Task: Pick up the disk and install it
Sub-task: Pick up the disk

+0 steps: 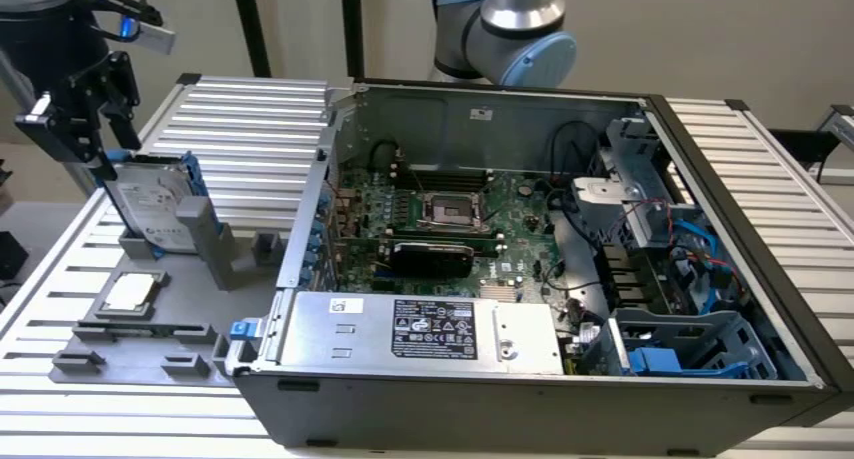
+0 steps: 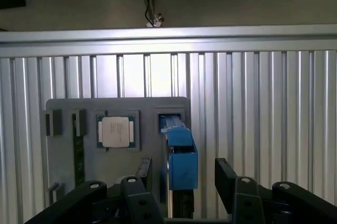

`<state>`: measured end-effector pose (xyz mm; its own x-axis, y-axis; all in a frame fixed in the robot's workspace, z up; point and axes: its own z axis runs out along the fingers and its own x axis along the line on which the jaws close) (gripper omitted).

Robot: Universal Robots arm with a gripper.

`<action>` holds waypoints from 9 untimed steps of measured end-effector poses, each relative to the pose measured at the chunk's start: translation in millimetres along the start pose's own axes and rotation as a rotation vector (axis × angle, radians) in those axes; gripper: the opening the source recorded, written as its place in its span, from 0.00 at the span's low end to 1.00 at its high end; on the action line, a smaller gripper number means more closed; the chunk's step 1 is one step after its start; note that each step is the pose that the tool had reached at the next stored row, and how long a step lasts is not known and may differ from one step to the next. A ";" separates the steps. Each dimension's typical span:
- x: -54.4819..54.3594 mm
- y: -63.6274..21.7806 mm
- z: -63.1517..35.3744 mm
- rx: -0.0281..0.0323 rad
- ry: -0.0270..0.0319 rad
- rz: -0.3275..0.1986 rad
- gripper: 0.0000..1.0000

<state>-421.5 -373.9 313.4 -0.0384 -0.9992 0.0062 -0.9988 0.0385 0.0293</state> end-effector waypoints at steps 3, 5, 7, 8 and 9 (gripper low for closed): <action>0.1 1.3 5.6 0.0001 -0.0001 0.002 0.60; 0.0 1.2 11.1 0.0000 0.0000 0.002 0.60; 0.0 1.1 14.7 0.0001 0.0004 0.002 0.60; 0.0 1.0 16.5 0.0001 0.0006 0.001 0.60; -0.1 1.0 18.3 0.0001 0.0009 0.000 0.60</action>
<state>-423.0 -373.9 295.1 -0.0380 -0.9993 0.0071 -0.9988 0.0382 0.0292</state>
